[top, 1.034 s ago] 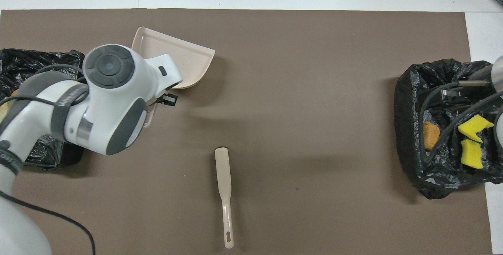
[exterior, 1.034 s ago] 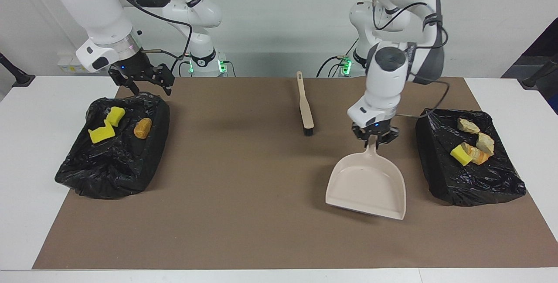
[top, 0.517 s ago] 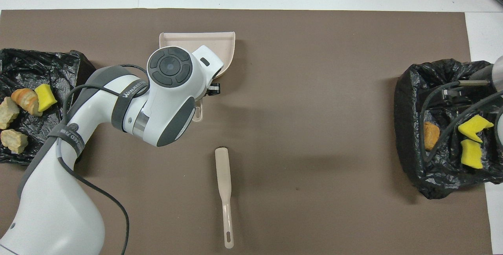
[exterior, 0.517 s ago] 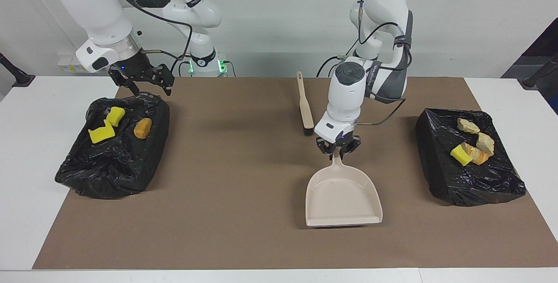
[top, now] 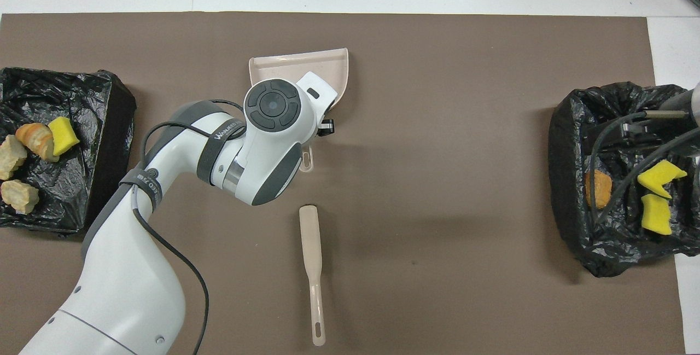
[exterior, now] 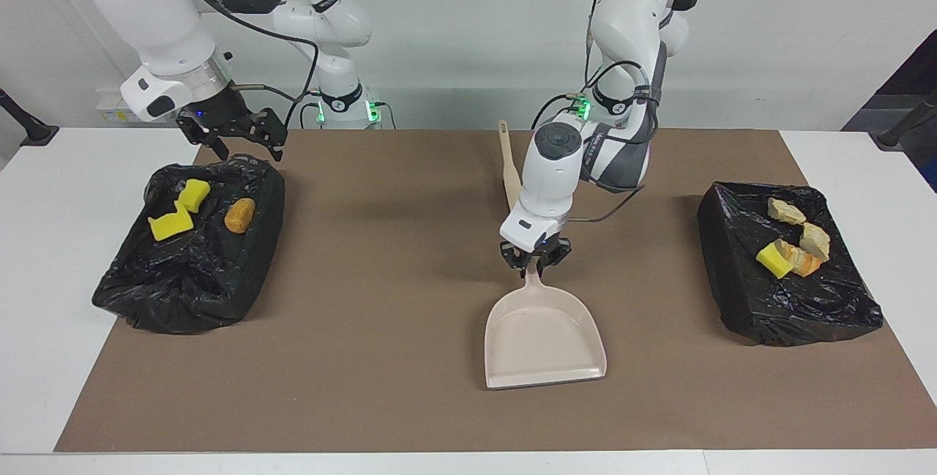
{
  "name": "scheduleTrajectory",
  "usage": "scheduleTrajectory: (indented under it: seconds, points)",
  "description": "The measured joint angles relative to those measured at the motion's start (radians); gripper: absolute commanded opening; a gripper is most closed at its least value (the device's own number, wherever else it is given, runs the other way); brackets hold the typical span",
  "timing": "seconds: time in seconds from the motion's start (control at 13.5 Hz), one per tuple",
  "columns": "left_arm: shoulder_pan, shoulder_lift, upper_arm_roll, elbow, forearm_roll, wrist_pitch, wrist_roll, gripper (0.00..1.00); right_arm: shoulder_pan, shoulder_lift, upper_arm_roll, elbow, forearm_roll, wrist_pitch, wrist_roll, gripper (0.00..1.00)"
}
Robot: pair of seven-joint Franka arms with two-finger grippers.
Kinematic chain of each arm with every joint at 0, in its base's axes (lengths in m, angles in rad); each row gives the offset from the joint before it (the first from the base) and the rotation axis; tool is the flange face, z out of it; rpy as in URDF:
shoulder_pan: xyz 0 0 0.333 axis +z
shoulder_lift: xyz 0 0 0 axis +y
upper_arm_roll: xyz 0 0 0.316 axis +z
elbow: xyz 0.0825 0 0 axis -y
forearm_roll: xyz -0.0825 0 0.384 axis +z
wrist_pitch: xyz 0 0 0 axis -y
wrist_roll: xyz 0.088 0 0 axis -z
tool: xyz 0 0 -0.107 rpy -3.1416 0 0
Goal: Sweep and dump trash in bin
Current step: 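Place the empty dustpan back at the table center with the left gripper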
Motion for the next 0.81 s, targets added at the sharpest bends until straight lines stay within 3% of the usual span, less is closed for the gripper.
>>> scheduleTrajectory:
  seconds: [0.22, 0.3, 0.59, 0.81]
  points:
    - [0.000, 0.003, 0.005, 0.002, 0.003, 0.008, -0.001, 0.91, 0.000, 0.000, 0.000, 0.000, 0.000, 0.000, 0.000, 1.00]
    - [0.000, 0.003, 0.007, 0.003, 0.011, 0.008, 0.010, 1.00, 0.000, 0.000, 0.000, 0.000, 0.000, 0.000, 0.000, 1.00]
    - [0.008, -0.020, 0.023, 0.004, 0.031, -0.009, 0.128, 1.00, 0.000, 0.000, 0.000, 0.000, 0.000, 0.000, 0.000, 1.00]
    - [0.069, -0.146, 0.038, -0.035, 0.033, -0.121, 0.280, 1.00, 0.000, 0.000, 0.000, 0.001, 0.000, 0.000, 0.000, 1.00]
